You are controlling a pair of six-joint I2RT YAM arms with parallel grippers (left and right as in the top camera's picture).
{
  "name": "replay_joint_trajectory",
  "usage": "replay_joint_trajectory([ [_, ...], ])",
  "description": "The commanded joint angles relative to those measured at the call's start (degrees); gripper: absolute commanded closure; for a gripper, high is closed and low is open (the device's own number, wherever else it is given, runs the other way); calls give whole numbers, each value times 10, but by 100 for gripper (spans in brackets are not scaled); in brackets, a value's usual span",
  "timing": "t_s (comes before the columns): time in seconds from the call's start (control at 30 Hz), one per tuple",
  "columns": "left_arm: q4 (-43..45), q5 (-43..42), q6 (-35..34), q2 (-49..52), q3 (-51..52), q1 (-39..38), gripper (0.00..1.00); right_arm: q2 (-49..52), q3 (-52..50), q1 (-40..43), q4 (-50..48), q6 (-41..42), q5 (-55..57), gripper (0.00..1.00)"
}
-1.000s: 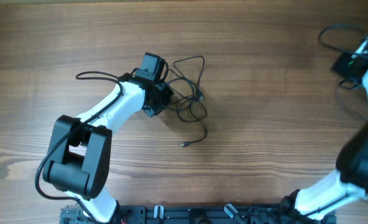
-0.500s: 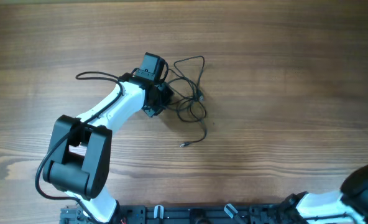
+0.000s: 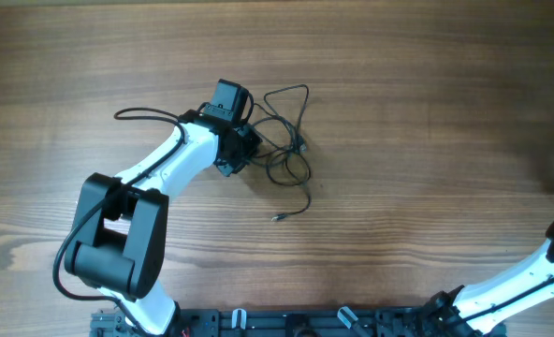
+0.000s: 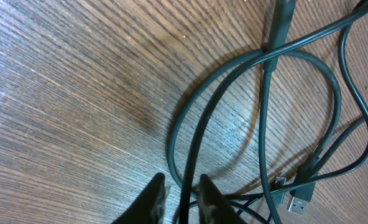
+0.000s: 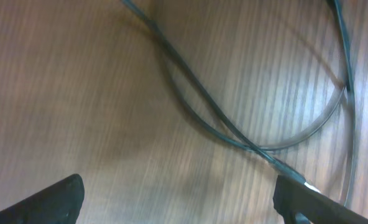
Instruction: Untangle cables
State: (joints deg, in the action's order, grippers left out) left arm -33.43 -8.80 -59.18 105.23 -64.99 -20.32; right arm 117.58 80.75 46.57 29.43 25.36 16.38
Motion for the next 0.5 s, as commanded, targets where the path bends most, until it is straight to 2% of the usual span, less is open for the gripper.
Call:
replay_joint_trajectory([
  [0.0,4,6,3,5,2,-2,80,-67,10,-6,-63,-157,-271,0],
  [0.03,5,6,3,5,2,-2,80,-74,10,-6,-71,-165,-322,0],
  [0.17,4,6,3,5,2,-2,81,-83,10,-8,-67,-112,-336,0],
  [0.27,17,-3,9,5,2,-3,83,-83,10,-25,-39,-119,-481,0],
  [0.3,40,-31,54,5,2,-6,83,-83,10,-43,-19,-119,-522,0],
  [0.37,138,-188,212,5,2,-18,84,-83,10,-103,21,-119,-600,0],
  [0.43,176,-227,246,5,2,-24,83,-83,10,-182,66,-158,-618,0],
  [0.47,173,-227,249,4,2,-21,89,-83,7,-232,80,-175,-604,0],
])
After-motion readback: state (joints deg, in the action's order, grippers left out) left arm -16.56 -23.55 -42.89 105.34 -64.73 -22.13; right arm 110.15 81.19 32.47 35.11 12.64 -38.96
